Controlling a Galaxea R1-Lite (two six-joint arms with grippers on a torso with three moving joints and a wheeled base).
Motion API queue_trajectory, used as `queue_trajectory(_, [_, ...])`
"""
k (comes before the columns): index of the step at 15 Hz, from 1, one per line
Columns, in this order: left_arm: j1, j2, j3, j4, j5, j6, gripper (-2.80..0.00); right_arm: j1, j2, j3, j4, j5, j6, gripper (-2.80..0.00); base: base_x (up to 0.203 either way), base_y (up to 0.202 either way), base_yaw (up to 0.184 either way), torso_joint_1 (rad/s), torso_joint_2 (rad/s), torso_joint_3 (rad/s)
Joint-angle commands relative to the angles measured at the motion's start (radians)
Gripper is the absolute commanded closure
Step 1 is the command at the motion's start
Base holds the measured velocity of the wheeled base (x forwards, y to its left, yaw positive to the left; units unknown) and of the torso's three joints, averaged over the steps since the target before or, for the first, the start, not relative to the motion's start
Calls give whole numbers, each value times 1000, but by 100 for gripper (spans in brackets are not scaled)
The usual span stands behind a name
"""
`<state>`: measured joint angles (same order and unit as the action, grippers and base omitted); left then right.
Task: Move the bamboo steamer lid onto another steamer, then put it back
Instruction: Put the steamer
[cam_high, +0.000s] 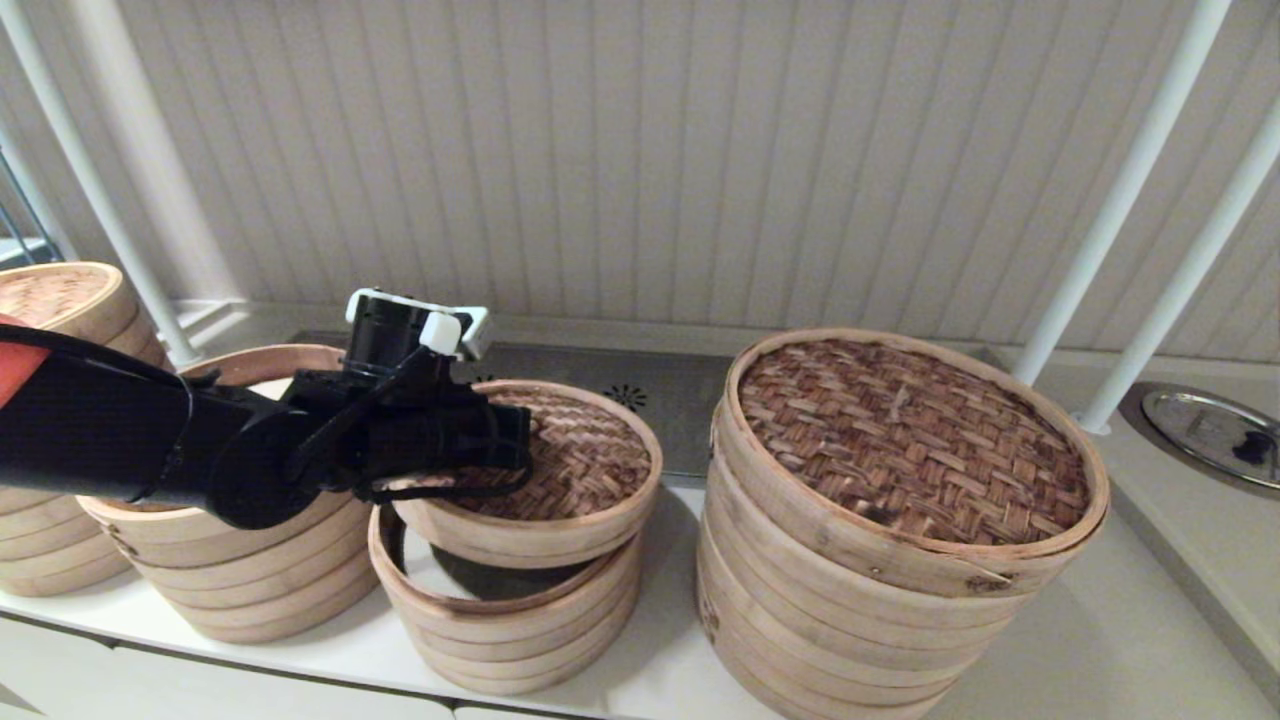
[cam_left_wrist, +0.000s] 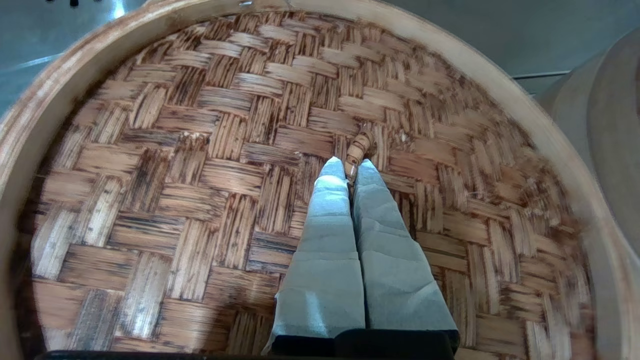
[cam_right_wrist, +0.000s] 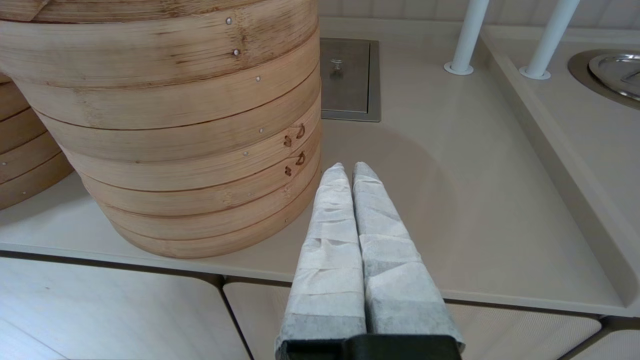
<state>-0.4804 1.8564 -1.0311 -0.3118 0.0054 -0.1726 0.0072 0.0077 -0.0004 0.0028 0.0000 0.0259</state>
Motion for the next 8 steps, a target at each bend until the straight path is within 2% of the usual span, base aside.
queue_trajectory(1, [0,-2,15,-4,1,-2,0,0,2,-1,0,0,0,0,0,0,0,0,0,0])
queue_trajectory(4, [0,-23,66,-21,-4,-7,0,0,2,0,-1,0,0,0,0,0,0,0,0,0])
queue_trajectory(8, [0,-48,140,-174,1,-5,0,0,2,0,0,0,0,0,0,0,0,0,0,0])
